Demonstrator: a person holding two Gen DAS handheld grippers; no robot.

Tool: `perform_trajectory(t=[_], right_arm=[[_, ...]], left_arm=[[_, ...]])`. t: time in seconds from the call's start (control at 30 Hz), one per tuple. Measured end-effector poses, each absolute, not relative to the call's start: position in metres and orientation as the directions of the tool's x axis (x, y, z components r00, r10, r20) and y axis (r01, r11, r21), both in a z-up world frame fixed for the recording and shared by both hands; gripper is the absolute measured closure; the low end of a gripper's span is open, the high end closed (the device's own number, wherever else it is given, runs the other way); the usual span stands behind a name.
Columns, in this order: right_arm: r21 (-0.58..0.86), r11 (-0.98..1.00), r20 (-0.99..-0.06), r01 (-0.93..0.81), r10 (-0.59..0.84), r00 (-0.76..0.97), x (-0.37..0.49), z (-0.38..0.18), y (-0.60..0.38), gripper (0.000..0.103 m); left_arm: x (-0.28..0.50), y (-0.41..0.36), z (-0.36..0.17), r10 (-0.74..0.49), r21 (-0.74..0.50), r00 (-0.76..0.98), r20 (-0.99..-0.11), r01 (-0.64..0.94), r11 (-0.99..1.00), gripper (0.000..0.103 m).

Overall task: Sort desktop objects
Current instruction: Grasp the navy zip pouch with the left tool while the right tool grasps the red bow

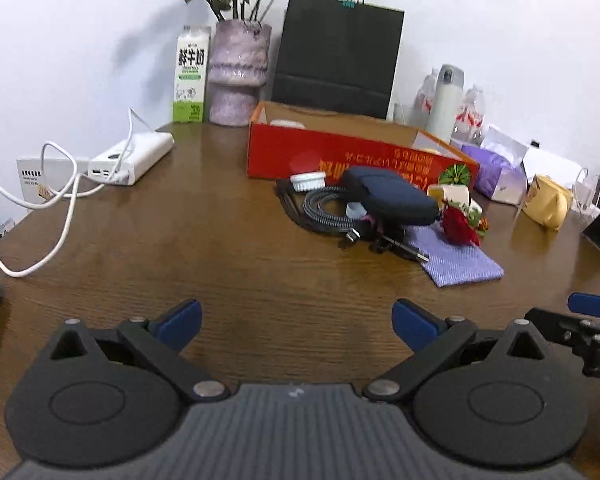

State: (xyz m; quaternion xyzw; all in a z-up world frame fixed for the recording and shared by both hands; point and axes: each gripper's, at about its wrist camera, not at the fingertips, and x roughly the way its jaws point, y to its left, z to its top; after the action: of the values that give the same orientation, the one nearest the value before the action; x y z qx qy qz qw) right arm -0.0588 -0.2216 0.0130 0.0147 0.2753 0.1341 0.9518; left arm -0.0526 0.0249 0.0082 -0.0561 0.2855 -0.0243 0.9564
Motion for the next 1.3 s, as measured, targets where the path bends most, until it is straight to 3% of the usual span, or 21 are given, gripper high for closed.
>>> perform_trajectory(t=[0.13, 0.4, 0.53, 0.6, 0.73, 0.8, 0.83, 0.87, 0.9, 1.0, 1.3], right_arm=[[0.100, 0.964, -0.535, -0.244, 0.259, 0.804, -0.054, 0.013, -0.221, 0.007], [0.069, 0.968, -0.544, -0.241, 0.239, 0.805, -0.010, 0.029, -0.223, 0.011], [0.096, 0.958, -0.532, -0.272, 0.280, 0.799, 0.028, 0.039, -0.222, 0.017], [0.107, 0.957, -0.539, -0.269, 0.283, 0.793, 0.050, 0.039, -0.222, 0.026], [0.100, 0.948, -0.593, -0.302, 0.301, 0.747, 0.089, 0.029, -0.217, 0.026], [0.133, 0.940, -0.608, -0.313, 0.327, 0.724, 0.104, 0.021, -0.217, 0.035], [0.158, 0.936, -0.612, -0.315, 0.344, 0.713, 0.108, 0.018, -0.216, 0.042], [0.191, 0.930, -0.612, -0.315, 0.364, 0.702, 0.112, 0.013, -0.217, 0.047], [0.209, 0.926, -0.606, -0.313, 0.374, 0.702, 0.113, 0.010, -0.219, 0.048], [0.248, 0.916, -0.568, -0.317, 0.402, 0.718, 0.106, 0.007, -0.227, 0.051], [0.203, 0.946, -0.518, -0.254, 0.324, 0.792, 0.097, 0.015, -0.234, 0.052]], left_arm=[[-0.049, 0.019, 0.008, -0.098, -0.098, 0.824, -0.557, 0.052, 0.994, 0.000], [-0.004, -0.003, 0.030, -0.155, 0.003, 0.876, -0.457, 0.176, 0.984, 0.000], [0.041, -0.019, 0.042, -0.260, -0.067, 0.839, -0.477, 0.261, 0.963, 0.000], [0.069, -0.029, 0.044, -0.237, -0.051, 0.827, -0.509, 0.246, 0.968, 0.000], [0.118, -0.042, 0.040, -0.237, -0.075, 0.774, -0.588, 0.239, 0.968, 0.000], [0.136, -0.048, 0.033, -0.250, -0.087, 0.737, -0.628, 0.252, 0.964, 0.000], [0.142, -0.051, 0.029, -0.239, -0.078, 0.723, -0.648, 0.249, 0.965, 0.002], [0.147, -0.055, 0.026, -0.229, -0.063, 0.710, -0.666, 0.252, 0.966, 0.010], [0.150, -0.056, 0.023, -0.243, -0.070, 0.690, -0.682, 0.270, 0.960, 0.023], [0.141, -0.051, 0.026, -0.252, -0.114, 0.703, -0.665, 0.238, 0.965, 0.033], [0.067, -0.018, 0.075, -0.236, -0.163, 0.782, -0.577, 0.172, 0.971, 0.041]])
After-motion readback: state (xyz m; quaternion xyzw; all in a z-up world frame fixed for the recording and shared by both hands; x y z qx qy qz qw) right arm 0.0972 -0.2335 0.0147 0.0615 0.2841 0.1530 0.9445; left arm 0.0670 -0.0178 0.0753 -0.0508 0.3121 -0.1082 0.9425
